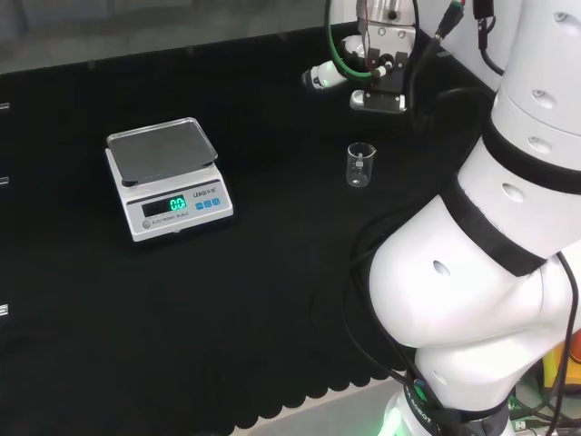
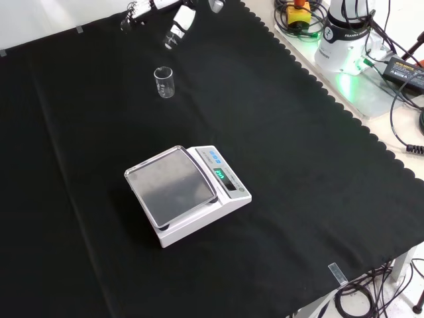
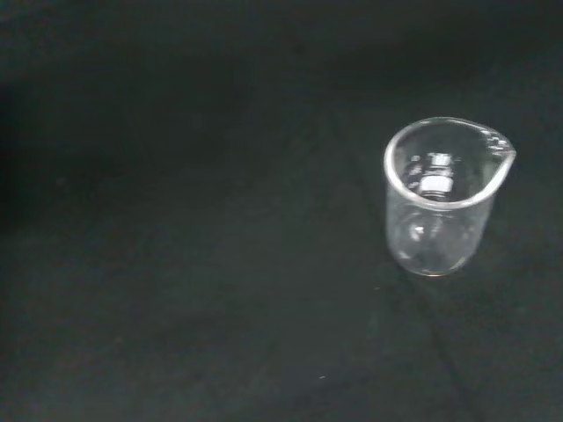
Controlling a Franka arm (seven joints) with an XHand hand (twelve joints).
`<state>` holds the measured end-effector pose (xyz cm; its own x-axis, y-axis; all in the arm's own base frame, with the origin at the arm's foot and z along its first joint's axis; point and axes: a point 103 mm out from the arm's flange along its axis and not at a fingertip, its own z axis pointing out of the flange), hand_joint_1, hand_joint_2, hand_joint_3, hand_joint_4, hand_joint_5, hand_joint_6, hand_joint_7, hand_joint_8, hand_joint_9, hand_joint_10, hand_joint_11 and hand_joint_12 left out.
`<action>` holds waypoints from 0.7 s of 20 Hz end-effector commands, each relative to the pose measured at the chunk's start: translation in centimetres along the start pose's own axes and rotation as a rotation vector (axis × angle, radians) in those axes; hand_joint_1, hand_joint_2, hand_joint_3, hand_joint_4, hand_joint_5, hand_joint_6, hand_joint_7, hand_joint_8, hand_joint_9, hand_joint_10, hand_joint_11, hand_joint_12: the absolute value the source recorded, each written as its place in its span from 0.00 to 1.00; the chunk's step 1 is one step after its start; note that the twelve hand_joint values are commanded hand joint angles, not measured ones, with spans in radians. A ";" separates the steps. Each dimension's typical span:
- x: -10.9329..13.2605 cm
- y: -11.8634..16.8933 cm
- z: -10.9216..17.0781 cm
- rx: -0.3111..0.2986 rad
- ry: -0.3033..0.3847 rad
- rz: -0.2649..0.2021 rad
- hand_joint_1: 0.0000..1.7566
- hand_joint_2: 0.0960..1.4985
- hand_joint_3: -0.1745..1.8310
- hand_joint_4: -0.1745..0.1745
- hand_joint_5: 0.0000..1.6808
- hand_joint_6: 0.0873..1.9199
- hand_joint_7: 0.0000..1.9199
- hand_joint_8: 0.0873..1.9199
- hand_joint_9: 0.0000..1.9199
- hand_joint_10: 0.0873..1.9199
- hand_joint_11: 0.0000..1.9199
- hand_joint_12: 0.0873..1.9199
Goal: Pick up the beaker.
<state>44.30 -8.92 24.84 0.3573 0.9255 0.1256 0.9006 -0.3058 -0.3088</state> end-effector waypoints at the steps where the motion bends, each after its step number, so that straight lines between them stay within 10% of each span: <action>1: -0.9 1.2 1.9 0.024 0.018 0.019 0.17 0.63 0.07 0.42 0.06 0.00 0.00 0.23 0.00 0.22 0.00 0.79; 14: -1.4 2.9 5.0 0.078 0.032 0.038 0.17 0.63 0.07 0.41 0.06 0.00 0.00 0.24 0.00 0.22 0.00 0.78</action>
<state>44.73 -9.42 20.28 0.3842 0.9148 0.1246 0.8710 -0.3144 -0.3774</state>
